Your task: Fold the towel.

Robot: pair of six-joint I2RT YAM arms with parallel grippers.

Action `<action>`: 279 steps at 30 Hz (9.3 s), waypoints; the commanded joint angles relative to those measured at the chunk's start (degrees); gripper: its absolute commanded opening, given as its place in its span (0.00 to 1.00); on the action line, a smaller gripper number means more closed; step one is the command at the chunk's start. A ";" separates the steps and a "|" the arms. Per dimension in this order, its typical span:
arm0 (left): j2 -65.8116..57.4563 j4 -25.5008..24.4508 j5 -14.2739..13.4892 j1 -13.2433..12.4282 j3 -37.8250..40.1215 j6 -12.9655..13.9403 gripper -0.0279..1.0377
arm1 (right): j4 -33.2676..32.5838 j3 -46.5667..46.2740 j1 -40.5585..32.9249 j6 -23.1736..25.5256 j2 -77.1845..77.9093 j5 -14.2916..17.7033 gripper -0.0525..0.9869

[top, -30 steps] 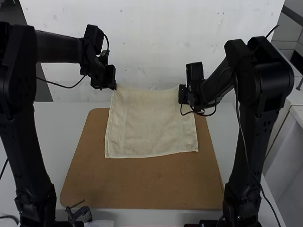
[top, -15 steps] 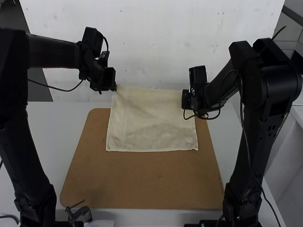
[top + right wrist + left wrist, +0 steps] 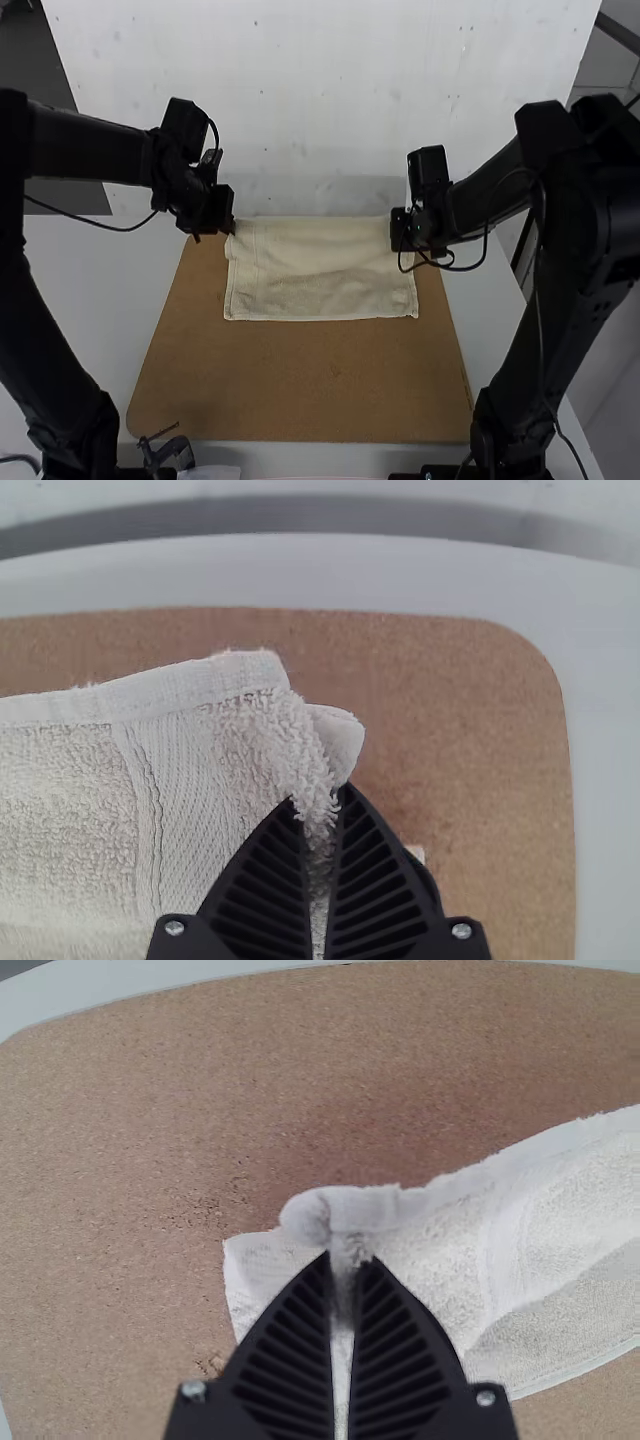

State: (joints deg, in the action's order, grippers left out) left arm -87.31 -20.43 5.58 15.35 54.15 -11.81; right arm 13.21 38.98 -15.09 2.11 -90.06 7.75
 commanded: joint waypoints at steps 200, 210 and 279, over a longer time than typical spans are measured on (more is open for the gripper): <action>10.58 14.54 3.12 -7.44 -12.75 7.68 0.96 | -25.08 20.17 -23.84 14.77 -14.35 13.26 0.07; 10.67 14.98 3.12 -7.88 -12.84 7.68 0.96 | -21.30 21.40 -31.14 14.77 -17.52 13.35 0.06; 67.27 3.20 -12.00 -0.33 -17.50 9.79 0.94 | -17.78 -21.05 10.87 1.93 82.06 1.92 0.98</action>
State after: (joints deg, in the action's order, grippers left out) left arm -21.30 -17.28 -4.36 15.42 35.88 -2.37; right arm -4.64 18.59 -5.82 5.41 -10.61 8.38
